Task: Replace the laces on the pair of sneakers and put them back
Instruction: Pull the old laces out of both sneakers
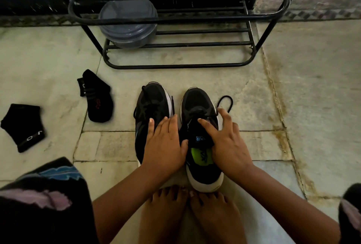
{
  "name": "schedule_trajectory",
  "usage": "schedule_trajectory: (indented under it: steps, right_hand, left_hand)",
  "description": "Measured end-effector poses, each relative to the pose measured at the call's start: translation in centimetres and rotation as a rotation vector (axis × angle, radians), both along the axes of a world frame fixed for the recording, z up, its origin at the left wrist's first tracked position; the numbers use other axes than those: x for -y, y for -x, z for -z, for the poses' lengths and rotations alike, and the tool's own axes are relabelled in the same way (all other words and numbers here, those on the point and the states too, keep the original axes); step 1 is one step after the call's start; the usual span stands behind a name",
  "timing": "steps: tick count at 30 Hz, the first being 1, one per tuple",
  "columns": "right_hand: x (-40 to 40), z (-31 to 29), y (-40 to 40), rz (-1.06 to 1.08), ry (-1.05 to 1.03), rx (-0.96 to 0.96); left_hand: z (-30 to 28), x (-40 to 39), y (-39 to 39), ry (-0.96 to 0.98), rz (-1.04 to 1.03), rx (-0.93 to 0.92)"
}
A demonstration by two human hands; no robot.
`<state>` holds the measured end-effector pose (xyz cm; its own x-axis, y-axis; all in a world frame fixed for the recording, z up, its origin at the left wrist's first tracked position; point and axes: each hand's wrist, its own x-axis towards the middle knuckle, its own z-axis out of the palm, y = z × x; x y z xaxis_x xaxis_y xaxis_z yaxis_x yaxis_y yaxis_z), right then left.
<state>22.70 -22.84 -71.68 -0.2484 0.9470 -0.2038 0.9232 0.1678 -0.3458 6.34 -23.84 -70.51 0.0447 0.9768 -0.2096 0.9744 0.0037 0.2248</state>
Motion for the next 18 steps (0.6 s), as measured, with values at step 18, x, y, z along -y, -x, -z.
schedule_trajectory:
  steps: [18]
  right_hand:
    - [-2.2,-0.1,2.1,-0.133,-0.151,0.113]
  left_hand:
    - [1.1,0.6,0.9,-0.106,0.103,0.118]
